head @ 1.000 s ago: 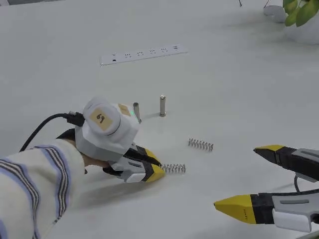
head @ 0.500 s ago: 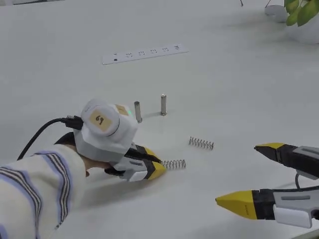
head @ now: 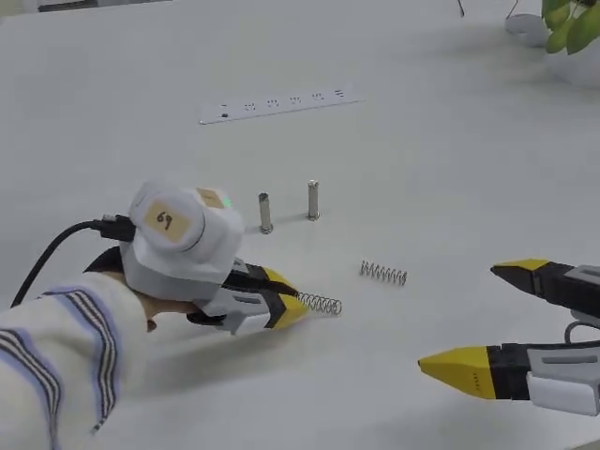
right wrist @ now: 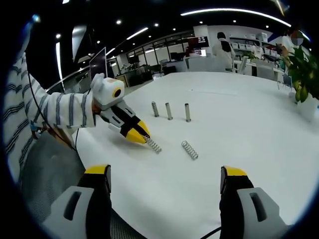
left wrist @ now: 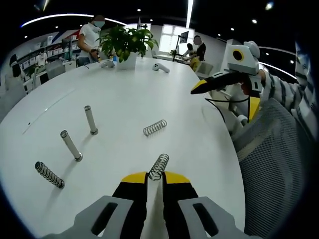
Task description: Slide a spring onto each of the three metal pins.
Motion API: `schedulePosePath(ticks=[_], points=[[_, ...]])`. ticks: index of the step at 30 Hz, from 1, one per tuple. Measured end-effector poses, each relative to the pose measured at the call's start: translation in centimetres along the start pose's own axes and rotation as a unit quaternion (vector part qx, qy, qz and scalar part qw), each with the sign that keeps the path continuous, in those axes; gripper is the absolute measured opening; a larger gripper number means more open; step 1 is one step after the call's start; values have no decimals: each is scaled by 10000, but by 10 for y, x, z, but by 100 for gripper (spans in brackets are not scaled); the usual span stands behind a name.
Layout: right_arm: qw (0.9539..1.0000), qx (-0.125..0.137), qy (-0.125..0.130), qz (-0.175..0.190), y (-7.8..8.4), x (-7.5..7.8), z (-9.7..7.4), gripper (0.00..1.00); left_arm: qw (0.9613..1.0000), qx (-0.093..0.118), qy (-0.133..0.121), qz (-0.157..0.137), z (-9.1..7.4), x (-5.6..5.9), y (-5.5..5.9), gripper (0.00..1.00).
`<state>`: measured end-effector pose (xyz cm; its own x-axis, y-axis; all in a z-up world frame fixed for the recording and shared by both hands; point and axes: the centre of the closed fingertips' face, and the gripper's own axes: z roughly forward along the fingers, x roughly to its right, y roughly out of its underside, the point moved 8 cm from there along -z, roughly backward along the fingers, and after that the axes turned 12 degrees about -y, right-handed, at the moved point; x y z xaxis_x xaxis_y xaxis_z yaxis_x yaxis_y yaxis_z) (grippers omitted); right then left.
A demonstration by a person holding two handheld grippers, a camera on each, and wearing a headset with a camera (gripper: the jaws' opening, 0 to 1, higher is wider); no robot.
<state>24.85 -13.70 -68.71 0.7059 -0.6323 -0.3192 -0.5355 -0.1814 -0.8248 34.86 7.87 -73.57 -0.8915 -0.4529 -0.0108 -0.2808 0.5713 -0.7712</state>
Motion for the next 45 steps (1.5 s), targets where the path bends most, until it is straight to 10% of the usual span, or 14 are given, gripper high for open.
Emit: schedulePosePath(ticks=[29,38,45], points=[[9989,159,-55,-430,-13,3,-1,85,9993,316,-209,-81,-29,-6,-9,1],[9930,491,-557,-915,-36,-2,5,68,9990,423,-112,-38,-42,-4,-11,1],[9874,198,-911,-1275,-41,-3,19,64,9982,598,-62,-7,-52,3,-18,1]])
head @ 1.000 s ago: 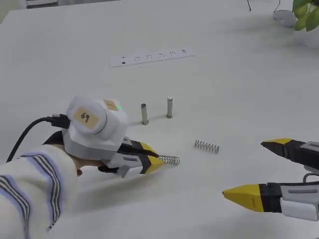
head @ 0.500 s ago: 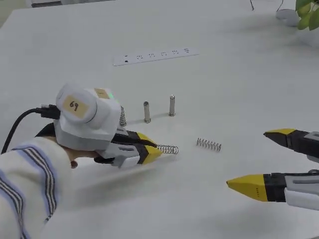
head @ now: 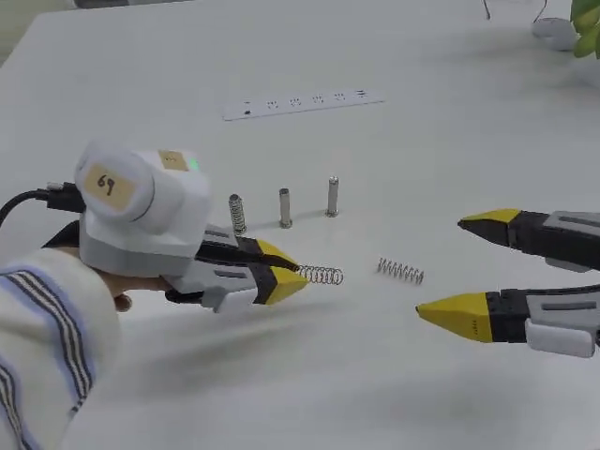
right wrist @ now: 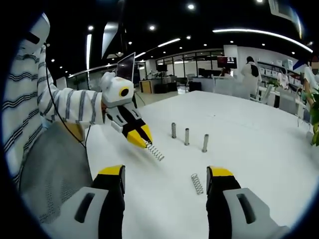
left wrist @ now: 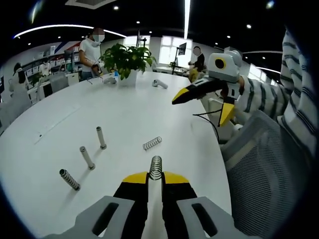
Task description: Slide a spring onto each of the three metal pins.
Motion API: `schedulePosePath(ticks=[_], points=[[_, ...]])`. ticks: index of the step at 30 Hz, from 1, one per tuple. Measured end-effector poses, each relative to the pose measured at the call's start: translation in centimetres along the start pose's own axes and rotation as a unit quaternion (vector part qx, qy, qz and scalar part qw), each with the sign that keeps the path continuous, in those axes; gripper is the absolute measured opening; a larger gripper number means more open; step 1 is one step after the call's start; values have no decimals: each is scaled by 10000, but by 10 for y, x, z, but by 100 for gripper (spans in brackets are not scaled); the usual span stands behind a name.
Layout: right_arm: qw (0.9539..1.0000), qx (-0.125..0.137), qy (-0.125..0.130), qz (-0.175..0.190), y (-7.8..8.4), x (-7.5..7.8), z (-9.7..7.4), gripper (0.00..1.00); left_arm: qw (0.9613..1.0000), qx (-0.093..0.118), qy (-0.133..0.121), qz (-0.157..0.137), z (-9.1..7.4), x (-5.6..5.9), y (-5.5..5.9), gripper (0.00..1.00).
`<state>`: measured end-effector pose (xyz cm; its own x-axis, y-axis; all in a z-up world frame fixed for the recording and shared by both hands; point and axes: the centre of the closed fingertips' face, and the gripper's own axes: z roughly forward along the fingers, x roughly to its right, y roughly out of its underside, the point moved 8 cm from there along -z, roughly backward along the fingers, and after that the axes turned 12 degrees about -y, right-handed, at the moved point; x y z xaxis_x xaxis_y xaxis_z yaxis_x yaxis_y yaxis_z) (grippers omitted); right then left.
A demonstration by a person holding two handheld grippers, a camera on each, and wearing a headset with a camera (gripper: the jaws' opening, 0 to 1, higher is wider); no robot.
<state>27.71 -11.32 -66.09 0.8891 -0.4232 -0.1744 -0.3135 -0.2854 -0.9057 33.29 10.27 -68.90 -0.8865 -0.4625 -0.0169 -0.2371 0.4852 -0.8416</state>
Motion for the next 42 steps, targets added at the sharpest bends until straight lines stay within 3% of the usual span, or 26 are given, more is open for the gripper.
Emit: schedulePosePath(ticks=[6,13,21,26,35,42], points=[[9978,-293,-498,-332,-2,3,18,59,10000,76,35,6,-7,3,-1,1],[9936,-497,-886,-496,-8,8,36,52,9999,158,1,19,-14,3,-4,1],[9850,-740,-1356,-770,-13,3,55,47,9993,376,64,-20,-21,10,-9,1],[9801,-911,-1519,-896,-11,2,64,40,9988,462,142,-42,-22,13,-13,1],[9732,-1087,-1754,-1019,-10,-1,73,34,9984,437,364,-30,-18,22,-8,1],[9719,-1214,-1787,-935,-6,2,76,22,9981,469,384,-91,-18,24,-9,1]])
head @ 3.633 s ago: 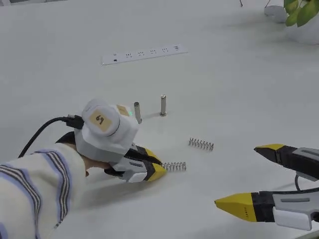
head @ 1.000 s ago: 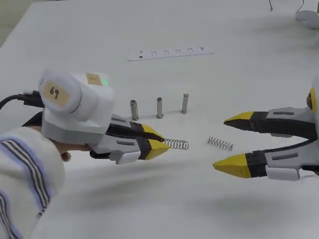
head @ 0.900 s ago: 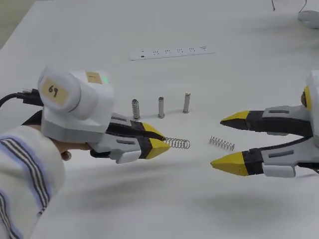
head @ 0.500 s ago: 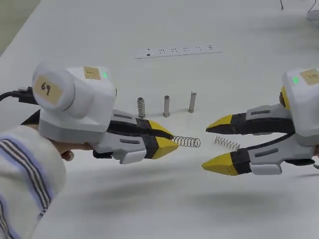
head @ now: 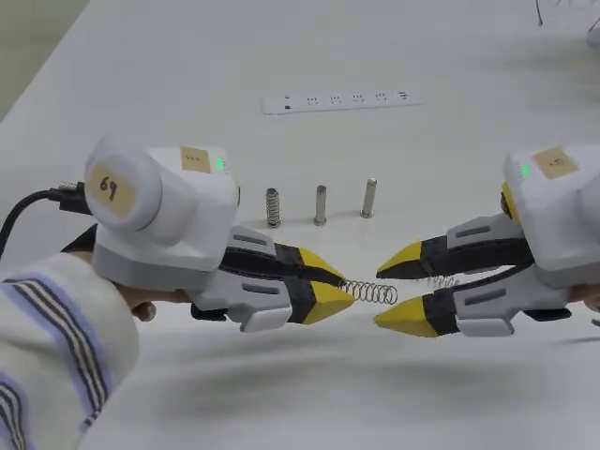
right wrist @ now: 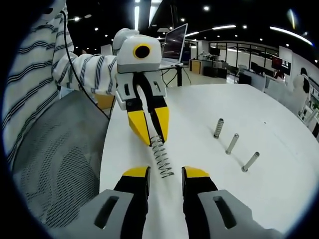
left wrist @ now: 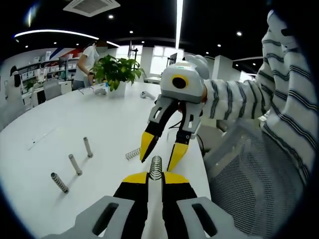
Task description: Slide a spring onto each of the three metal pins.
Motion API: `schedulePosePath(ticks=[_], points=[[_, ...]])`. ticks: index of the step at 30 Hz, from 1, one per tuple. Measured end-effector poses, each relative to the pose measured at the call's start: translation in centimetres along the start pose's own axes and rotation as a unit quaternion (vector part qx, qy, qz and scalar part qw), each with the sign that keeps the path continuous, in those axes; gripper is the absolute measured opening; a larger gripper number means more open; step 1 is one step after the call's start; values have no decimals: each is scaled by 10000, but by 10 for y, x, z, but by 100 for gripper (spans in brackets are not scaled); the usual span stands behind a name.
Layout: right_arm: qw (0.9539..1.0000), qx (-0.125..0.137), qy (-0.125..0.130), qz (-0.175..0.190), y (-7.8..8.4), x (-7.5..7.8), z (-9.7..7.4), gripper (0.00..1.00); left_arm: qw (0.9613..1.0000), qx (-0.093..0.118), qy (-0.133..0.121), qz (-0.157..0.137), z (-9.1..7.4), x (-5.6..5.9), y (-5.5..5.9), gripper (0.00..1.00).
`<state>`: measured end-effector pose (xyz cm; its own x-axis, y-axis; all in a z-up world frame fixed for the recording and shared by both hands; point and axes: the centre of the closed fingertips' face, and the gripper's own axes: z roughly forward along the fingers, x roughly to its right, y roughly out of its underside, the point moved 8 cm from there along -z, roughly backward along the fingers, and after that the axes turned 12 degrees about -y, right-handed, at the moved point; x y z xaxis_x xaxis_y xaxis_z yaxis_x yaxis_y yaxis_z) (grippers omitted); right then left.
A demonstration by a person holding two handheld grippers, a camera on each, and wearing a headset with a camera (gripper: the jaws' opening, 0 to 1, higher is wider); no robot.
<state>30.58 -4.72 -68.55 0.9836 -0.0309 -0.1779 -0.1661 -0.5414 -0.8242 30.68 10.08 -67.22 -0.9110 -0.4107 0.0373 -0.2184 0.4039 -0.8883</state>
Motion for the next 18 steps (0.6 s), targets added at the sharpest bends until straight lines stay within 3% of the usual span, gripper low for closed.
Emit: schedulePosePath(ticks=[13,18], points=[[9999,-78,-74,10,2,3,3,9,10000,-19,-58,-51,-2,-2,3,1],[9999,-134,-109,0,3,3,5,9,9999,-54,-54,-88,-2,-2,7,1]])
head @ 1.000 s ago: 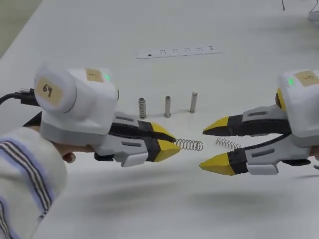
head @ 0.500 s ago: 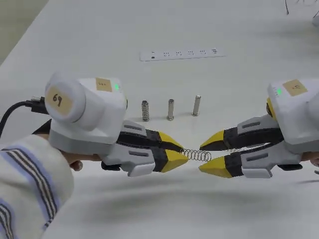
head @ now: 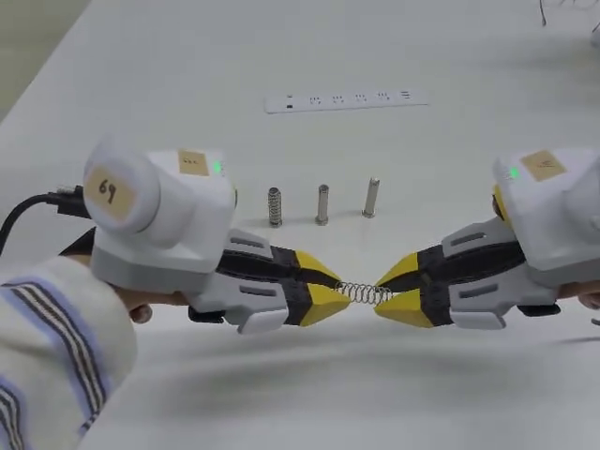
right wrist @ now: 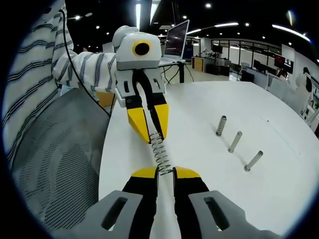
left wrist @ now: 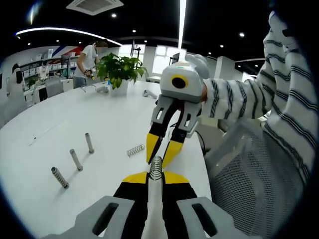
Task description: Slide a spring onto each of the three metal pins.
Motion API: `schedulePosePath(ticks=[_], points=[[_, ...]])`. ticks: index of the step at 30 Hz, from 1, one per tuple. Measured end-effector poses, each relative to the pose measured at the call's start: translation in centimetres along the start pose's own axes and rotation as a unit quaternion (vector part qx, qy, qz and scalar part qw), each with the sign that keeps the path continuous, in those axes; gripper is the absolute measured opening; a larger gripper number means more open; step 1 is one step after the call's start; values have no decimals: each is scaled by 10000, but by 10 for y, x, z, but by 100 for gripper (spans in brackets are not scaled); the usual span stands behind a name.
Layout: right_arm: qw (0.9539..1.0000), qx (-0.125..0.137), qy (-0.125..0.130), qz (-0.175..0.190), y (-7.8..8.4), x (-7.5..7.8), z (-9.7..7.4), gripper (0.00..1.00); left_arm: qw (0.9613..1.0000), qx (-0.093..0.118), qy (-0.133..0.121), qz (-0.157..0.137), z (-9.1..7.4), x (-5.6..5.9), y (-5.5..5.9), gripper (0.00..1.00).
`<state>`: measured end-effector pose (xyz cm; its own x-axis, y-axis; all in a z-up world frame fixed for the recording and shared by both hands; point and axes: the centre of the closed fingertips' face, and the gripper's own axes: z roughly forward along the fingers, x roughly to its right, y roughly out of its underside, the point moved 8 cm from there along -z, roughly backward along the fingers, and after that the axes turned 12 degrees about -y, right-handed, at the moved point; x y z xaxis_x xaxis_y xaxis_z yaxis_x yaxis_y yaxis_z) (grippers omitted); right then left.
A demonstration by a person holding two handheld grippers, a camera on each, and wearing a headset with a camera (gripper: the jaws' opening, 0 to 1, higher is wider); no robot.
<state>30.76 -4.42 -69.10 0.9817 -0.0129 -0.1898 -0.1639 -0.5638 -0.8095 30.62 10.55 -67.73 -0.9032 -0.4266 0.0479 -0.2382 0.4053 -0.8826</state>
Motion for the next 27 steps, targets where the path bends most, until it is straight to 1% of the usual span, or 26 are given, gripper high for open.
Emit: schedulePosePath(ticks=[5,11,14,18,19,21,27], points=[[10000,-30,-23,-19,0,-1,0,9,10000,2,10,-37,0,0,1,1],[9998,-111,-159,19,1,-4,-2,9,10000,-18,76,-35,1,2,4,1],[9997,-156,-188,-16,0,-5,-3,9,9999,-63,98,-5,2,4,5,1],[9993,-284,-243,-91,-2,-7,-5,9,9999,-61,132,4,3,6,6,1],[9990,-327,-246,-162,-3,-7,-6,8,9999,-69,128,31,4,6,8,1],[9990,-319,-269,-183,-6,-9,-8,8,9999,-92,118,72,3,7,10,1],[9983,-397,-313,-289,-13,-11,-13,8,10000,8,91,6,2,9,11,1]])
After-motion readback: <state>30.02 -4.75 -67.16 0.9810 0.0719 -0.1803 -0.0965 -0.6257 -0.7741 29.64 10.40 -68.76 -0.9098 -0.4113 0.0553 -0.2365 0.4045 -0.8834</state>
